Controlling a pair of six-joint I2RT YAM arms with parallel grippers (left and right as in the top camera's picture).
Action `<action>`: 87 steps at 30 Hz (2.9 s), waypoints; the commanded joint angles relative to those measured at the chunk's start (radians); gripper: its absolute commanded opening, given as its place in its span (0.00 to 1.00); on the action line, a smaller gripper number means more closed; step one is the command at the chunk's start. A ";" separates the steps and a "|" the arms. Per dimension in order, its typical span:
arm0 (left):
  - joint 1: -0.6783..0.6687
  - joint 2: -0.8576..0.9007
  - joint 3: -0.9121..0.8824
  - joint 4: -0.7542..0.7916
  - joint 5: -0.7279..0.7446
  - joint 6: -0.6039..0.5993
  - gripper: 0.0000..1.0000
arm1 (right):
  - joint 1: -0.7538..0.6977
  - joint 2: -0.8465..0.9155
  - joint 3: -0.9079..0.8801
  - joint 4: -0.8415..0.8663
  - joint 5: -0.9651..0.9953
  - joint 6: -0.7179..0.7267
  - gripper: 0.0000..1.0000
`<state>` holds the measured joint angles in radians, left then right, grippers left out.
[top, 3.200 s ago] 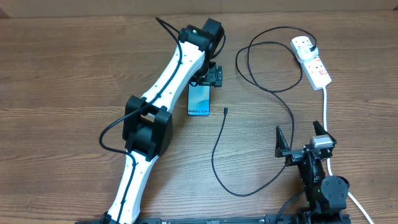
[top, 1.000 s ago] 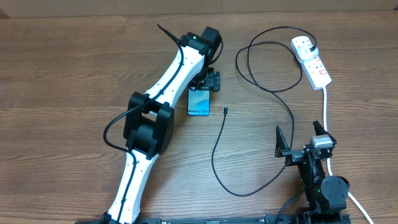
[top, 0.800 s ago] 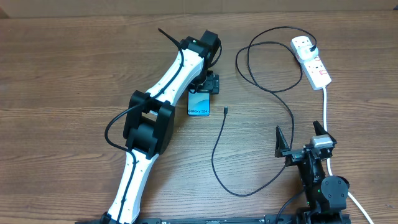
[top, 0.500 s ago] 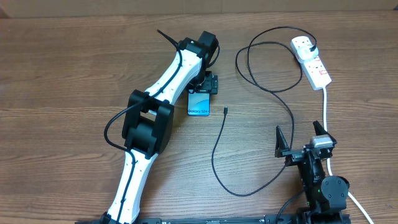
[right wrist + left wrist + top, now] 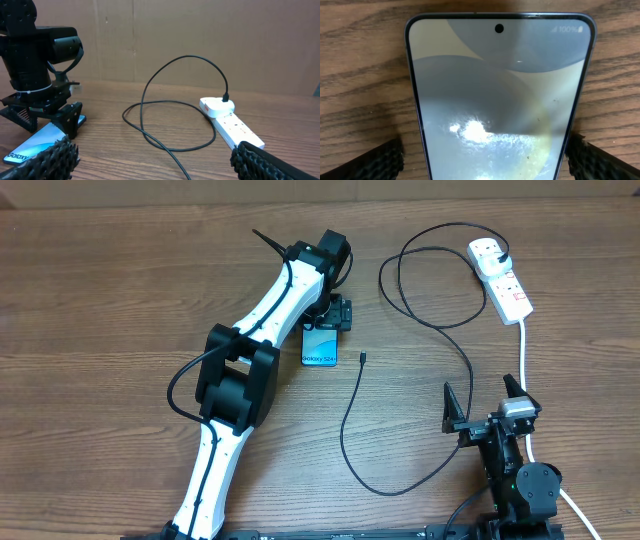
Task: Plug charger to phone and switch on socket
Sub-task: 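Lower the left gripper onto the phone's top edge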
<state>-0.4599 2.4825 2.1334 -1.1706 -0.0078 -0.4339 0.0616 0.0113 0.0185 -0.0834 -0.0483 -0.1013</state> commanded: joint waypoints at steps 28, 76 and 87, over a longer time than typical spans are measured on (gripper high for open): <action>0.001 0.016 -0.085 0.003 -0.002 0.007 0.81 | 0.009 -0.007 -0.011 0.003 -0.006 -0.001 1.00; 0.010 0.014 0.169 -0.240 0.158 0.000 0.73 | 0.009 -0.007 -0.011 0.003 -0.005 -0.001 1.00; 0.035 0.014 0.164 -0.234 0.098 0.005 0.73 | 0.009 -0.007 -0.011 0.003 -0.006 -0.001 1.00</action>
<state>-0.4194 2.4969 2.2711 -1.4055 0.1337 -0.4347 0.0616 0.0113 0.0185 -0.0834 -0.0486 -0.1013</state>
